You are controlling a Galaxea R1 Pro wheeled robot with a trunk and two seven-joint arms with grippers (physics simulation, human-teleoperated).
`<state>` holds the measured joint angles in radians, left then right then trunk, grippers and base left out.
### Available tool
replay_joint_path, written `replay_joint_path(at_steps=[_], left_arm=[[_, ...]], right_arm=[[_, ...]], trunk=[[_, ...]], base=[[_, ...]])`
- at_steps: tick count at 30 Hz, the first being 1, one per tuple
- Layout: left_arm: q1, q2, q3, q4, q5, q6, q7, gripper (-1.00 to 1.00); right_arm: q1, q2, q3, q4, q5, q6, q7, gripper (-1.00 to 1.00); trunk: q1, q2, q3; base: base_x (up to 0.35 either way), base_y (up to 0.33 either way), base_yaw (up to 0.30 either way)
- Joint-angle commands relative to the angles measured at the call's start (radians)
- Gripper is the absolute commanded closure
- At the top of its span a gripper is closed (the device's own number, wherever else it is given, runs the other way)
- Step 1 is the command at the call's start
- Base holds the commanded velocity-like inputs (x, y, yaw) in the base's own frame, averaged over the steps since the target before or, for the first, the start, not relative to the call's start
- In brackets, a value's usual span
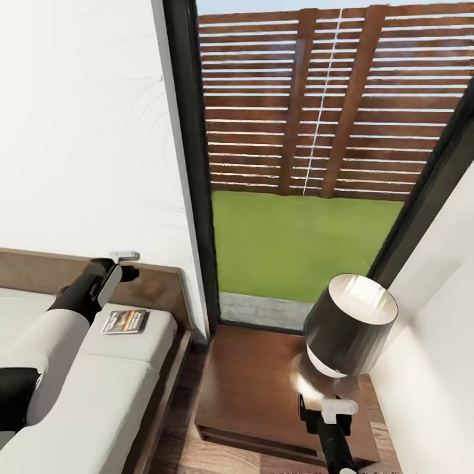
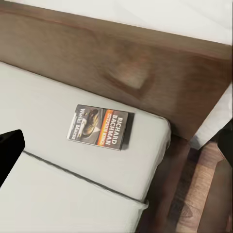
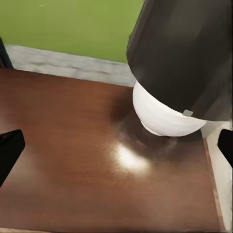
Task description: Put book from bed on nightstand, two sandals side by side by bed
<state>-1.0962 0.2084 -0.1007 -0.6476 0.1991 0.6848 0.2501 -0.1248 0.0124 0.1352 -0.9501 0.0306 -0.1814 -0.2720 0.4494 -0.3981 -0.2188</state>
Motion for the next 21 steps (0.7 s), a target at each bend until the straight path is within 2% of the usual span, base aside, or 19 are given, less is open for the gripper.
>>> replay_joint_path(at_steps=[1, 9, 14, 21], left_arm=[[-0.001, 0.002, -0.007, -0.002, 0.011, 0.004, 0.009, -1.0], [-0.001, 0.002, -0.008, -0.002, 0.011, 0.004, 0.008, -1.0], [-0.001, 0.003, -0.008, -0.003, 0.01, 0.004, 0.009, -1.0], [-0.001, 0.003, -0.008, -0.003, 0.008, 0.004, 0.009, -1.0]], right_arm=[[-0.001, 0.0, 0.002, 0.001, 0.003, -0.001, -0.007, -1.0], [-0.001, 0.0, 0.003, 0.001, 0.004, -0.001, -0.007, -1.0], [-0.001, 0.0, 0.003, 0.001, 0.004, -0.001, -0.007, -1.0], [-0.001, 0.0, 0.003, 0.001, 0.004, -0.001, -0.007, -1.0]], trunk=[[0.001, -0.002, -0.002], [0.001, -0.002, -0.001], [0.001, -0.002, -0.001], [0.001, -0.002, -0.001]], base=[[0.001, 0.0, -0.276], [0.0, 0.103, -0.21], [0.0, 0.139, -0.037], [0.0, 0.028, -0.006]])
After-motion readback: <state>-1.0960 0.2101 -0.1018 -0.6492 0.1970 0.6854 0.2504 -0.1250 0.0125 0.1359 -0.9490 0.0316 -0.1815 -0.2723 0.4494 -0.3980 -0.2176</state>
